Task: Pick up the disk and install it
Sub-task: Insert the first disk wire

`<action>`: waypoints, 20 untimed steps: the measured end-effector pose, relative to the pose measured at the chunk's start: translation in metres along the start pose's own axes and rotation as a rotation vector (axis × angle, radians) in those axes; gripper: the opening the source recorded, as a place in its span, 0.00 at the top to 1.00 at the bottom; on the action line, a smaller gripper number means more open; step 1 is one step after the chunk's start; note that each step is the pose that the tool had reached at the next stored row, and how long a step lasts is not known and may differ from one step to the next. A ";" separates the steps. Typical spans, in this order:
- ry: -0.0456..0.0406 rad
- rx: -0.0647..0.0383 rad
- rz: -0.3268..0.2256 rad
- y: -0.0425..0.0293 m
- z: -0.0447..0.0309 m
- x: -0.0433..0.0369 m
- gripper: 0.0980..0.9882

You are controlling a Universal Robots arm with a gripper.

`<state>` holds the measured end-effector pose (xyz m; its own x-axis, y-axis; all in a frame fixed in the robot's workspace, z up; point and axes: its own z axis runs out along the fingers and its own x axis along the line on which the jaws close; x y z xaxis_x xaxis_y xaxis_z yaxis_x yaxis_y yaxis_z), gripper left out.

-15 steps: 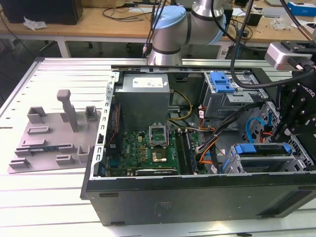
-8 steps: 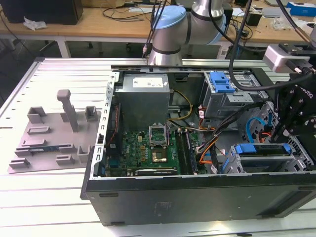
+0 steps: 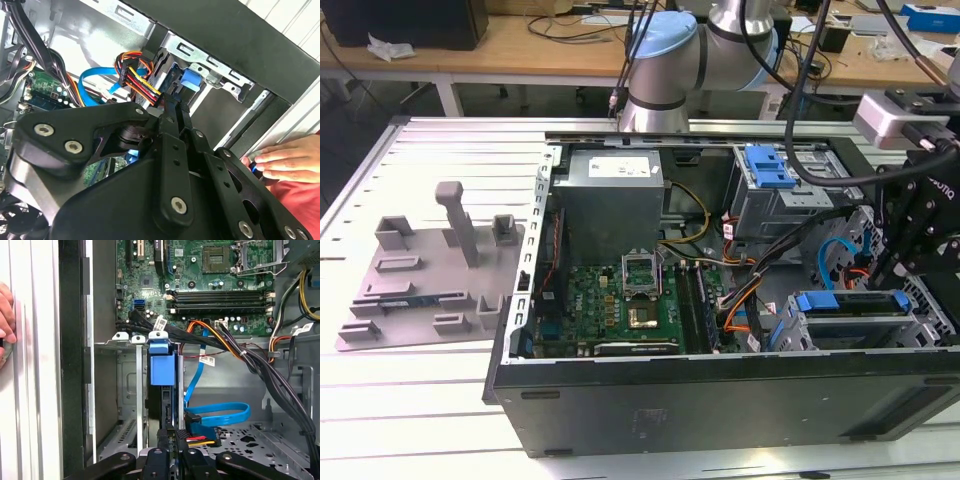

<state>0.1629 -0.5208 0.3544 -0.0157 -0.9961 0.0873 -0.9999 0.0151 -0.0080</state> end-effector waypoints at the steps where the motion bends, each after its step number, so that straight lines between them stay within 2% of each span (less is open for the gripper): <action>1: -0.0004 0.000 -0.001 0.0000 0.0001 0.0001 0.92; 20: -0.0008 -0.001 0.023 -0.0009 0.0012 0.0003 0.92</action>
<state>0.1637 -0.5213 0.3532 -0.0389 -0.9955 0.0863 -0.9992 0.0383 -0.0086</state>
